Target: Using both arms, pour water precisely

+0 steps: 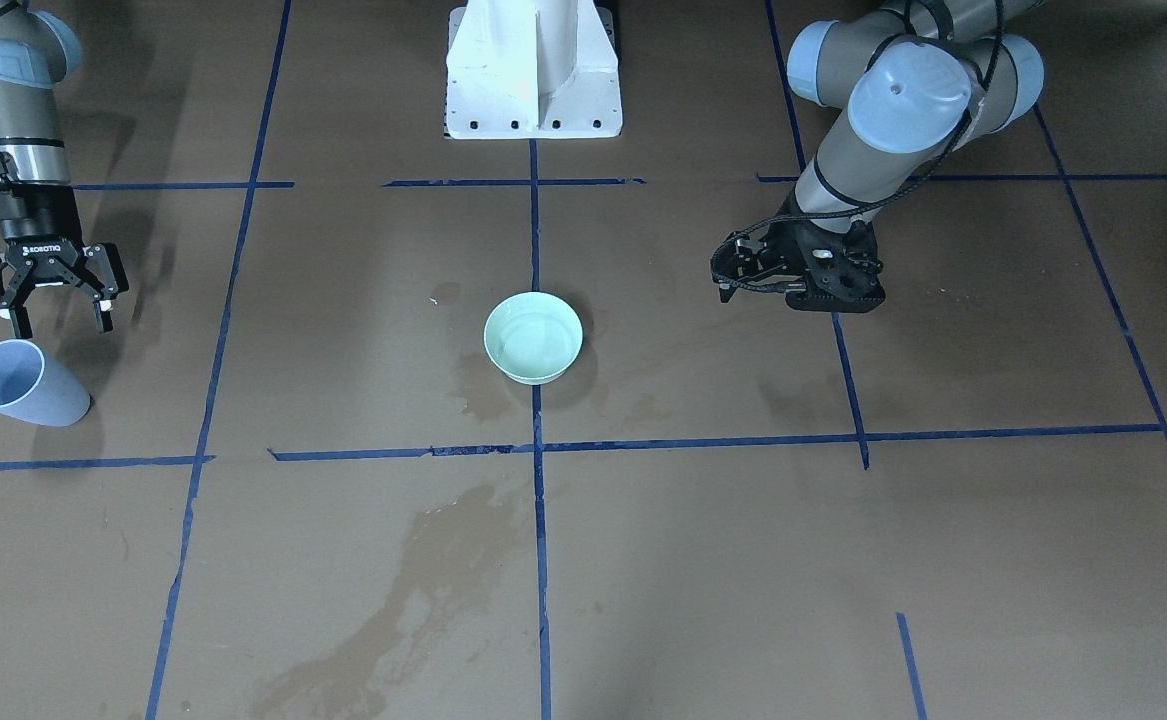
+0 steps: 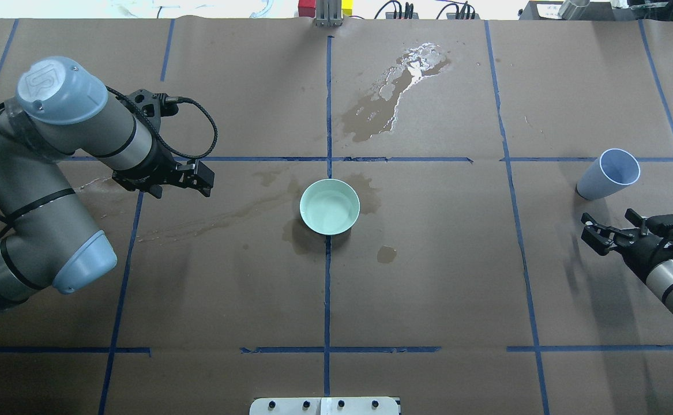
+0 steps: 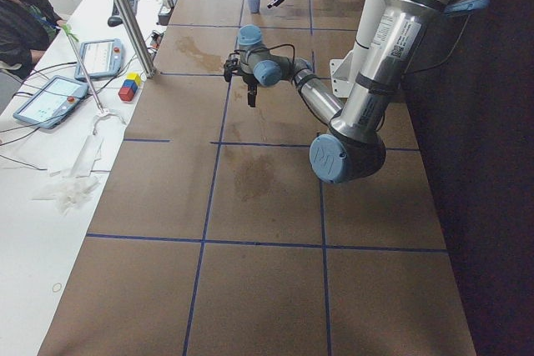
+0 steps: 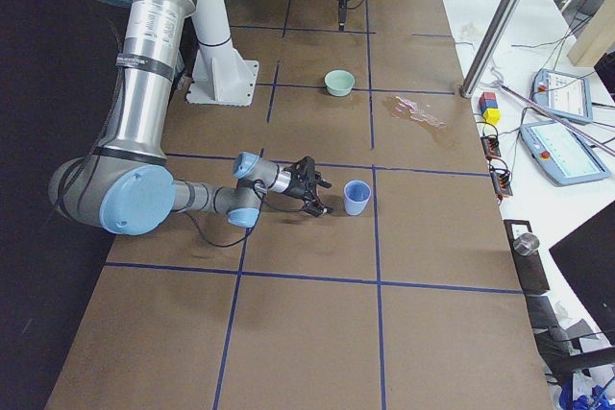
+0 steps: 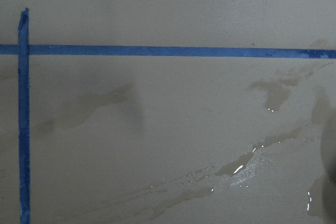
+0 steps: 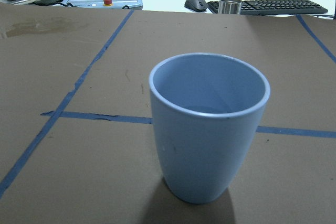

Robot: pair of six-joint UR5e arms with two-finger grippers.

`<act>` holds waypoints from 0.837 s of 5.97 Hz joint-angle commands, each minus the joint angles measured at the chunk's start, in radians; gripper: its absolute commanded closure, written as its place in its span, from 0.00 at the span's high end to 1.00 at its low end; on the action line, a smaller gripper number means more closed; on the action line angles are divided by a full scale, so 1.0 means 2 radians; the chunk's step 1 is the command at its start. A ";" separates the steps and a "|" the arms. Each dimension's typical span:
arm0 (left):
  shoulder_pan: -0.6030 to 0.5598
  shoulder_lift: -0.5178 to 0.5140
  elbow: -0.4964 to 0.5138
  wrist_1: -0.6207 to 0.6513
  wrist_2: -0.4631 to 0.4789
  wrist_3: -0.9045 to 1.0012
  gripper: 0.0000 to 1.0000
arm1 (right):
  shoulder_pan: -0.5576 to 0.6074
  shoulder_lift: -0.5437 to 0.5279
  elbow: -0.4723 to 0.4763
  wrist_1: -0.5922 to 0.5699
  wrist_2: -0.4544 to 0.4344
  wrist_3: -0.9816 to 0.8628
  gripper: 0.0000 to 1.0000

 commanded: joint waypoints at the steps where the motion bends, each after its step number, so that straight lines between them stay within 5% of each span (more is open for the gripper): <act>1: 0.000 0.000 0.001 0.000 0.000 0.000 1.00 | 0.000 0.020 -0.024 0.002 -0.004 -0.012 1.00; 5: 0.001 -0.001 0.001 -0.001 0.000 -0.002 1.00 | 0.064 0.041 -0.028 0.002 0.014 -0.049 1.00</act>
